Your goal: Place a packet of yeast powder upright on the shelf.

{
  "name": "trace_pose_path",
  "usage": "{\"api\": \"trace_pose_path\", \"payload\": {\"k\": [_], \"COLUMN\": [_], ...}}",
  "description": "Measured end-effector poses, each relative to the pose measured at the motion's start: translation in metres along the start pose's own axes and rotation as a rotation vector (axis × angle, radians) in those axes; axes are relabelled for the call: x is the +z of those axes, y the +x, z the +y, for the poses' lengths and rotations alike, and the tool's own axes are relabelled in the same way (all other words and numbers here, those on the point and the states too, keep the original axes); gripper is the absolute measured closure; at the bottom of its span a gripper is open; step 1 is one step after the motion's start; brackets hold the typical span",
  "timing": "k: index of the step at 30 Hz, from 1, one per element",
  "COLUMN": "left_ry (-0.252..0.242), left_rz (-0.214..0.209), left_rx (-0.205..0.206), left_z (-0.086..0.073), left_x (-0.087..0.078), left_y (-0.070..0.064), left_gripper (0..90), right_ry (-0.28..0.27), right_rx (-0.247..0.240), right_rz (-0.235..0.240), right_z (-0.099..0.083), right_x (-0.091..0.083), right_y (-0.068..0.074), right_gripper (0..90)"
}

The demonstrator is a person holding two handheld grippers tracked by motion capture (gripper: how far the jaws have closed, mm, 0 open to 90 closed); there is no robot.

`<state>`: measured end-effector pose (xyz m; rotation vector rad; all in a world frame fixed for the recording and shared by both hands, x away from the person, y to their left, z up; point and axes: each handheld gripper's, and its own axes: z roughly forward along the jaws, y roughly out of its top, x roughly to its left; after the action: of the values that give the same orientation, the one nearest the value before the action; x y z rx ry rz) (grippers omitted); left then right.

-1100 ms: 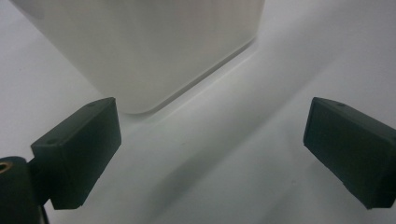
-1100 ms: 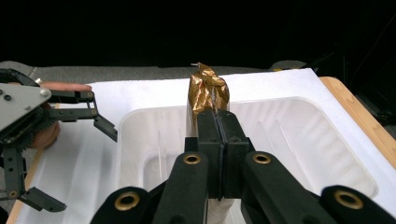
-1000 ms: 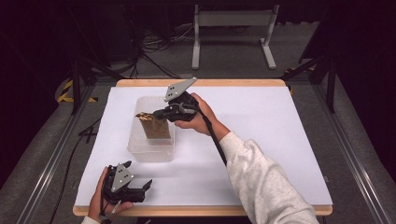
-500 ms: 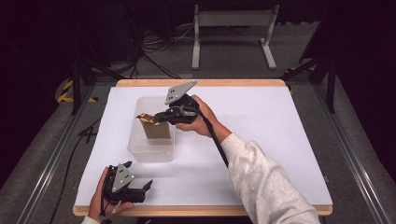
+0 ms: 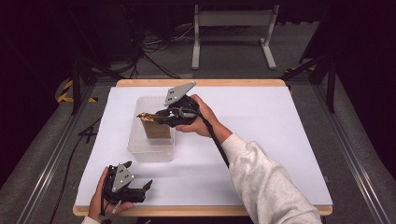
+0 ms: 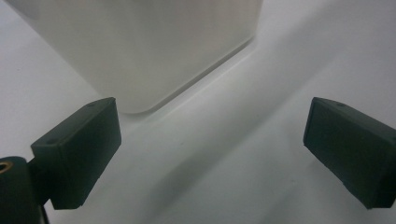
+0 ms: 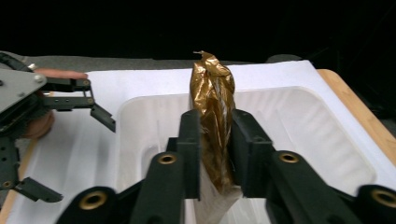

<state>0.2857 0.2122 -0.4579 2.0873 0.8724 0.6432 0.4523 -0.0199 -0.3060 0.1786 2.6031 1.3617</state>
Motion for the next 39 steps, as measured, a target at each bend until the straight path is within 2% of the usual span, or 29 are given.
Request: {"api": "trace_pose_path", "payload": {"k": [2, 3, 8, 16, 19, 20, 29, 31, 39], "left_ry": [0.001, 0.001, -0.003, 0.010, 0.012, 0.012, 0.014, 0.014, 0.016], "left_rz": [-0.002, -0.003, 0.002, 0.002, 0.004, 0.005, 0.006, 0.007, 0.008], "left_rx": [0.002, 0.000, -0.002, 0.004, 0.004, 0.002, 0.005, 0.006, 0.008], "left_z": [0.000, 0.000, 0.000, 0.001, 0.001, 0.001, 0.001, 0.001, 0.001], "left_x": [0.000, 0.000, 0.000, 0.002, 0.002, 0.002, 0.002, 0.002, 0.002], "left_y": [0.000, 0.000, 0.000, -0.001, -0.001, -0.001, -0.002, -0.002, -0.002], "left_gripper": [5.0, 5.0, 5.0, 5.0, 4.9, 4.9, 4.9, 4.9, 4.9], "right_ry": [0.004, 0.001, 0.009, 0.025, 0.024, 0.027, 0.048, 0.065, 0.080], "right_rx": [0.012, 0.023, 0.017, 0.015, 0.023, 0.020, 0.029, 0.025, 0.019], "right_rz": [-0.014, -0.041, -0.048, -0.104, -0.111, -0.135, -0.189, -0.229, -0.253], "right_z": [0.000, 0.000, -0.001, -0.006, -0.008, -0.010, -0.018, -0.021, -0.028], "right_x": [0.000, -0.002, -0.013, -0.031, -0.036, -0.042, -0.060, -0.063, -0.075], "right_y": [0.001, 0.002, 0.006, 0.009, 0.010, 0.010, 0.010, 0.011, 0.015], "right_gripper": [66.1, 64.0, 62.4, 58.6, 58.6, 56.5, 47.5, 43.0, 37.4]}}
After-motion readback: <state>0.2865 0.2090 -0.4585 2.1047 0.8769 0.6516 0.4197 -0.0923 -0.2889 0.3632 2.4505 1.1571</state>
